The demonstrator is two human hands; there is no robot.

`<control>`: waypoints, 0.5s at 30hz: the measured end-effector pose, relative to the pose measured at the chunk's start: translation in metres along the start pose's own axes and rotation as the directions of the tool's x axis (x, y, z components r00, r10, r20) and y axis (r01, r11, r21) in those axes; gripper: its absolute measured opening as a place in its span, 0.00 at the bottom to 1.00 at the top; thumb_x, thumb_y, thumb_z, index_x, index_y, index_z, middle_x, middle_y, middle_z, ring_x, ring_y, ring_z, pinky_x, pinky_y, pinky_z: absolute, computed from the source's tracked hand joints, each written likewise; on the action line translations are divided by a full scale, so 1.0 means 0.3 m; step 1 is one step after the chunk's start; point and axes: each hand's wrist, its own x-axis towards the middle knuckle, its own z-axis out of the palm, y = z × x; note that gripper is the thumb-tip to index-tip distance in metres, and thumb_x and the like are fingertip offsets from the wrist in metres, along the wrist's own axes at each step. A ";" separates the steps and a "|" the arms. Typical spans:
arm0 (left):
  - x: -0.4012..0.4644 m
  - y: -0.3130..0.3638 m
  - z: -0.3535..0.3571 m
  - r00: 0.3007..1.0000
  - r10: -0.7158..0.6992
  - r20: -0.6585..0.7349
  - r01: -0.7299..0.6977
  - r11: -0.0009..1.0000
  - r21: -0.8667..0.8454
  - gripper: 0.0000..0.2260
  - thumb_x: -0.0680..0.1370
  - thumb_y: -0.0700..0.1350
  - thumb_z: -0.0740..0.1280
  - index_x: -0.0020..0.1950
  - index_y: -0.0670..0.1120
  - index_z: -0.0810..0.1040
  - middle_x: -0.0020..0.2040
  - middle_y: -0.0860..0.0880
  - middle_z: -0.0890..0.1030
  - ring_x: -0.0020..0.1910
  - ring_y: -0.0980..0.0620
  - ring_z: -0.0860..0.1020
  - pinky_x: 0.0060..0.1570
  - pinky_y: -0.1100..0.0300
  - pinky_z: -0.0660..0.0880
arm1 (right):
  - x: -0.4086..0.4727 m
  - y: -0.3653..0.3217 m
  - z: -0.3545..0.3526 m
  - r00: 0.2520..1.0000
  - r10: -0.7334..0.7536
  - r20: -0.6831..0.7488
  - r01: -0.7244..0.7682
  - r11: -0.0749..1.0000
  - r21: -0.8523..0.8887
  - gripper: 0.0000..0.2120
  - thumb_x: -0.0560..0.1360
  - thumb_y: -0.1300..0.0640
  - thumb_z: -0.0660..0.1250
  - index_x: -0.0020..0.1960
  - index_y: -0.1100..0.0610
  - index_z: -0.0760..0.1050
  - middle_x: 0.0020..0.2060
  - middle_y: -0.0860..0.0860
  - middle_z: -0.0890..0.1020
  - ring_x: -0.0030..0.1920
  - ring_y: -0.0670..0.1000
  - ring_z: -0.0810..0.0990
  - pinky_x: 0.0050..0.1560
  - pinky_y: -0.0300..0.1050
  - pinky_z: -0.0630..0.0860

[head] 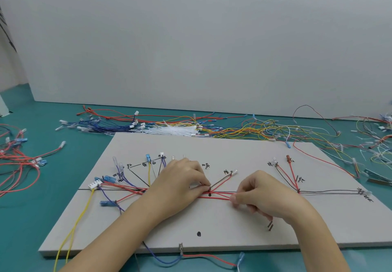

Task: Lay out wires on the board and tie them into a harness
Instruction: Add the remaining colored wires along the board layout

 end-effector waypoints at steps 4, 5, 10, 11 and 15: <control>-0.004 0.003 0.002 1.000 -0.007 0.005 0.007 0.999 -0.033 0.07 0.78 0.53 0.67 0.51 0.58 0.84 0.44 0.58 0.78 0.49 0.55 0.74 0.52 0.55 0.69 | -0.001 0.028 -0.032 0.999 0.036 -0.011 -0.037 0.996 -0.084 0.12 0.76 0.54 0.69 0.37 0.59 0.82 0.20 0.46 0.73 0.17 0.42 0.64 0.19 0.32 0.60; -0.004 0.003 0.002 1.000 -0.010 0.001 0.010 0.999 -0.044 0.06 0.78 0.53 0.68 0.50 0.58 0.84 0.44 0.58 0.78 0.49 0.55 0.74 0.52 0.54 0.70 | 0.000 0.036 -0.042 0.999 0.047 -0.016 -0.049 0.995 -0.090 0.13 0.76 0.54 0.68 0.37 0.59 0.82 0.20 0.47 0.74 0.17 0.43 0.64 0.19 0.33 0.60; -0.006 0.000 0.001 1.000 -0.028 -0.009 0.027 0.996 -0.081 0.05 0.77 0.52 0.69 0.49 0.57 0.85 0.42 0.58 0.78 0.47 0.56 0.73 0.52 0.54 0.70 | 0.009 0.089 -0.106 0.989 0.123 -0.083 -0.126 0.991 -0.039 0.17 0.75 0.54 0.71 0.28 0.55 0.78 0.23 0.49 0.76 0.20 0.46 0.65 0.23 0.35 0.61; -0.006 0.001 0.002 1.000 -0.030 -0.008 0.029 0.996 -0.088 0.05 0.77 0.52 0.69 0.49 0.57 0.85 0.42 0.58 0.78 0.47 0.56 0.73 0.52 0.55 0.70 | 0.010 0.101 -0.116 0.985 0.136 -0.105 -0.140 0.990 -0.030 0.16 0.74 0.54 0.72 0.28 0.56 0.78 0.22 0.49 0.76 0.19 0.46 0.65 0.23 0.35 0.62; -0.006 0.000 0.002 0.999 -0.036 -0.009 0.035 0.994 -0.107 0.05 0.77 0.52 0.69 0.49 0.57 0.85 0.41 0.58 0.78 0.46 0.57 0.72 0.51 0.55 0.70 | 0.019 0.143 -0.137 0.964 0.173 -0.204 -0.179 0.984 -0.014 0.11 0.70 0.55 0.76 0.33 0.60 0.82 0.21 0.48 0.77 0.24 0.45 0.71 0.31 0.39 0.67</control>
